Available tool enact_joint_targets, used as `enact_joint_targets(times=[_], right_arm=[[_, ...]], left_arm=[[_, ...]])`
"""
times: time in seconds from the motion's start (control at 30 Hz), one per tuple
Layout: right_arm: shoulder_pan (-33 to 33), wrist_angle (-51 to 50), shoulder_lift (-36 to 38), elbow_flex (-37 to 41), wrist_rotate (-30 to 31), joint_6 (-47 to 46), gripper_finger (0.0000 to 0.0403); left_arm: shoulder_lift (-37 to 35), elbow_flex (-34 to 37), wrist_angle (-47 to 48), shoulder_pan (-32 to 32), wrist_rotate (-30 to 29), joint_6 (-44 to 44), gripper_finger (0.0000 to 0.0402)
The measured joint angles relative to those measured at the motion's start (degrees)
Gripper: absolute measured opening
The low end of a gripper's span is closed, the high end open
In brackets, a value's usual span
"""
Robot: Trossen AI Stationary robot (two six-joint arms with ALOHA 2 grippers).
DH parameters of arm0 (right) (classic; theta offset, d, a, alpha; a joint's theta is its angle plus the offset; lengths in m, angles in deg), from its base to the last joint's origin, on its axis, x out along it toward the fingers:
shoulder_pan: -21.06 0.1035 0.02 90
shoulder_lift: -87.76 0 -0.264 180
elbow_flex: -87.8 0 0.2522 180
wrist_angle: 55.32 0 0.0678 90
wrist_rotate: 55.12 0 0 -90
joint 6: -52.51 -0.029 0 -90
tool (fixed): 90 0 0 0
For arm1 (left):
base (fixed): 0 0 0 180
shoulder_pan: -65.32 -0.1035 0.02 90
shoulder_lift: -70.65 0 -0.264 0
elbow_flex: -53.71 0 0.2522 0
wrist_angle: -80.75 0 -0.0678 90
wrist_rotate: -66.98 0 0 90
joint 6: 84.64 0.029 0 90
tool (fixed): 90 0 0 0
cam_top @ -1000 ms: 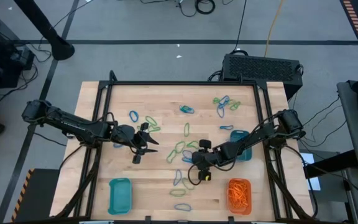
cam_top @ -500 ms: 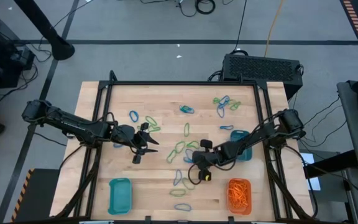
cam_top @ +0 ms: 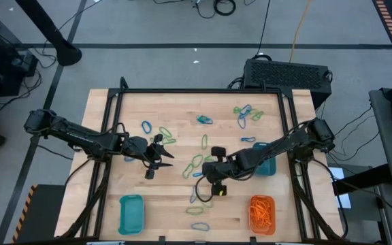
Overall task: Sort rubber bands into baskets
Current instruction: Put the blue rubber band into the dark blue bin
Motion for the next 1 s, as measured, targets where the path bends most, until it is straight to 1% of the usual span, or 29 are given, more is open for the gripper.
enact_joint_targets(times=[0.13,0.27,0.37,0.47,0.6,0.7,0.8,1.0], right_arm=[[-0.3,-14.7,0.0,-5.4,0.3,-2.5,0.0001],[-1.9,-27.9,0.0,-7.8,-0.3,-6.1,0.0001],[-3.8,-35.0,0.2,-7.8,-3.2,-8.1,0.0000],[-5.4,-41.6,0.3,-7.8,-6.1,-8.6,0.0000],[-6.9,-49.2,0.4,-7.8,-7.7,-9.4,0.0000],[-7.3,-52.7,1.7,-7.7,-8.5,-10.6,0.0000],[-7.2,-53.6,4.4,-6.1,-8.6,-11.7,0.0000],[-7.6,-52.8,13.7,2.7,-8.5,-16.7,0.0000]], left_arm=[[-0.2,0.0,0.0,0.0,0.0,0.0,0.0157],[-2.9,0.0,0.4,0.0,0.0,0.0,0.0157],[-6.1,0.0,2.2,0.0,-0.3,0.0,0.0157],[-9.0,0.0,5.8,0.0,-2.4,0.0,0.0157],[-11.0,0.0,9.2,0.0,-4.7,-0.5,0.0157],[-11.4,0.0,10.5,0.0,-4.8,-1.1,0.0157],[-11.4,0.0,11.3,0.0,-4.8,-1.4,0.0157],[-11.3,0.0,11.6,0.0,-4.8,-1.6,0.0157]])
